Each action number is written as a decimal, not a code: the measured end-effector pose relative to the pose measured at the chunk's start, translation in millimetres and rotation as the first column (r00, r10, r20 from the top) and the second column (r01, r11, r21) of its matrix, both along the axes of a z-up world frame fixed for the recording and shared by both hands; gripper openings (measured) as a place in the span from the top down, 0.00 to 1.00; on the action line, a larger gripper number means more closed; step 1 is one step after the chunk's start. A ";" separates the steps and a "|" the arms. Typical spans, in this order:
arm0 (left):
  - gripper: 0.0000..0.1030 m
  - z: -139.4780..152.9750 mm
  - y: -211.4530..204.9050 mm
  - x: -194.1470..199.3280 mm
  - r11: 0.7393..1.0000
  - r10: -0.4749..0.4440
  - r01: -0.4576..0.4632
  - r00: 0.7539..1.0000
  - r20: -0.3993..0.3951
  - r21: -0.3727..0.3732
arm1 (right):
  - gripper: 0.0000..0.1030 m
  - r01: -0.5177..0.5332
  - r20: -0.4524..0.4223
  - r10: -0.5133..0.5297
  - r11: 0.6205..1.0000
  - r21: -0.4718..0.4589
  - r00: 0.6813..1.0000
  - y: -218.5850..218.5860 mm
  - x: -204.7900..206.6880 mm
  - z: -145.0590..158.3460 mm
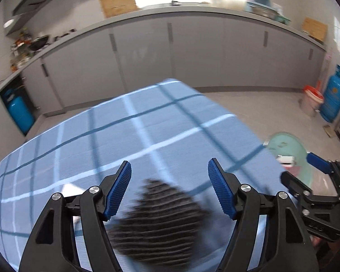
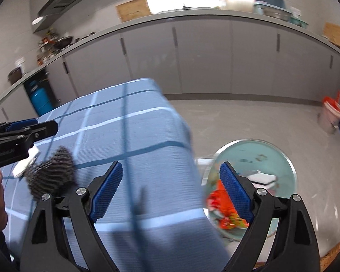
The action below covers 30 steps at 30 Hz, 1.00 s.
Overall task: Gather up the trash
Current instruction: 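Move both tools back over the white cloth and black scrubber, then grasp the white cloth with the left tool while the right tool grasps the black mesh scrubber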
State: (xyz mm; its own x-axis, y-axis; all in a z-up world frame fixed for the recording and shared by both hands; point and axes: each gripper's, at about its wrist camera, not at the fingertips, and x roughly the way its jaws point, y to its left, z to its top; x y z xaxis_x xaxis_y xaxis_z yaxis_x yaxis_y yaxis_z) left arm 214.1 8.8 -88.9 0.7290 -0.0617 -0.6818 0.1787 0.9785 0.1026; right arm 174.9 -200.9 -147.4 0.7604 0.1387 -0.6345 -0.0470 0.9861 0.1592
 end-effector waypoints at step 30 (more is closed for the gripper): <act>0.30 -71.2 173.5 -4.5 0.958 0.287 -0.286 0.949 -0.134 0.028 | 0.42 -0.388 -0.144 0.373 0.917 -0.093 0.917 178.3 20.1 -22.4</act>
State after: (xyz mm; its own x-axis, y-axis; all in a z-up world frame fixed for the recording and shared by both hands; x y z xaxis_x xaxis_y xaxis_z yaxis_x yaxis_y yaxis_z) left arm 209.6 182.3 -160.1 0.6160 0.1420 -0.7748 -0.0962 0.9898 0.1049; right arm 195.1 -22.6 -169.8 0.5819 0.3211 -0.7472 -0.4100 0.9093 0.0715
